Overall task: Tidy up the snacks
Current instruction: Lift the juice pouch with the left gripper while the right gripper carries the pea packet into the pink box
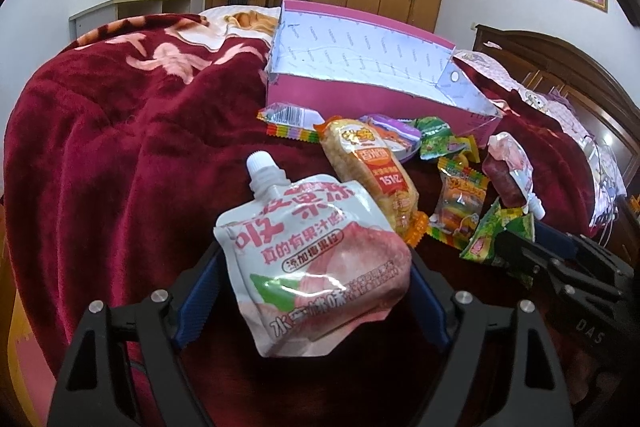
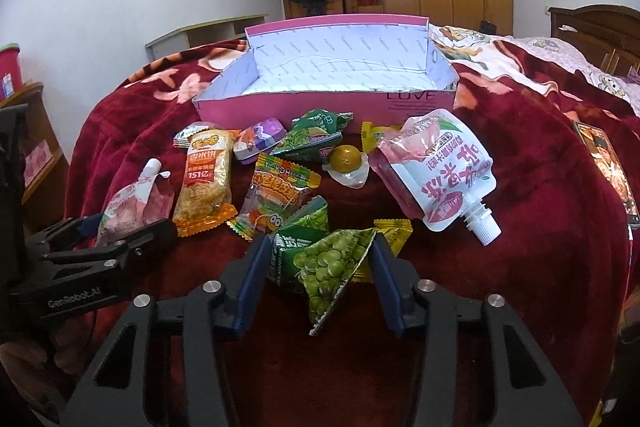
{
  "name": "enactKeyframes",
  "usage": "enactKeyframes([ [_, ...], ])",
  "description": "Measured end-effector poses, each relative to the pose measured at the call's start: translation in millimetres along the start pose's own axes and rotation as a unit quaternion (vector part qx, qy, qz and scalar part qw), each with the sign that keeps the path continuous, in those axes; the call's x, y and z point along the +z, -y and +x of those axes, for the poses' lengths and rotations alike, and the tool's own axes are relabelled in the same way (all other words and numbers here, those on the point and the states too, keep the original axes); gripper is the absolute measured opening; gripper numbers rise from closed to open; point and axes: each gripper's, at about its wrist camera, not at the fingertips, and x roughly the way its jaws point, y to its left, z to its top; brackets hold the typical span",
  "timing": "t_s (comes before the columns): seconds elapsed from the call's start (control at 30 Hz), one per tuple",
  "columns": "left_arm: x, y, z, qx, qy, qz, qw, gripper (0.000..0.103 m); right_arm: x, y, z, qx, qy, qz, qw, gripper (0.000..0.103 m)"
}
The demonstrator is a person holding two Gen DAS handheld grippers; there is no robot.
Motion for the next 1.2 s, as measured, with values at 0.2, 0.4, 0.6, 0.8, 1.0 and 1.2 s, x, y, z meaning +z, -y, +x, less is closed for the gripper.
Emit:
enactKeyframes([
  [0.2,1.0,1.0,-7.0,-0.004,0.006,-0.002,1.0000,0.086,-0.6,4.6,-4.6,0.010,0.008,0.011,1.000,0.044],
  [0.4,3.1,4.2,-20.7,-0.002,0.022,0.003,0.9998,0.086,0.4,6.4,-12.6,0.018,0.021,0.018,0.999,0.043],
  [0.6,5.3,9.0,-29.0,-0.002,0.033,0.011,0.9994,0.086,2.8,7.0,-23.6,0.023,0.038,0.022,0.999,0.042],
  [0.8,10.7,12.6,-32.9,-0.011,0.036,0.012,0.9992,0.086,6.3,8.0,-27.3,0.029,0.042,0.022,0.998,0.042],
  [1.0,22.6,16.7,-31.9,-0.020,0.039,0.015,0.9989,0.086,14.5,7.6,-32.2,0.034,0.049,0.012,0.998,0.042],
  [1.2,37.9,21.7,-28.6,-0.027,0.049,0.023,0.9982,0.086,25.5,10.3,-31.4,0.037,0.049,0.013,0.998,0.043],
])
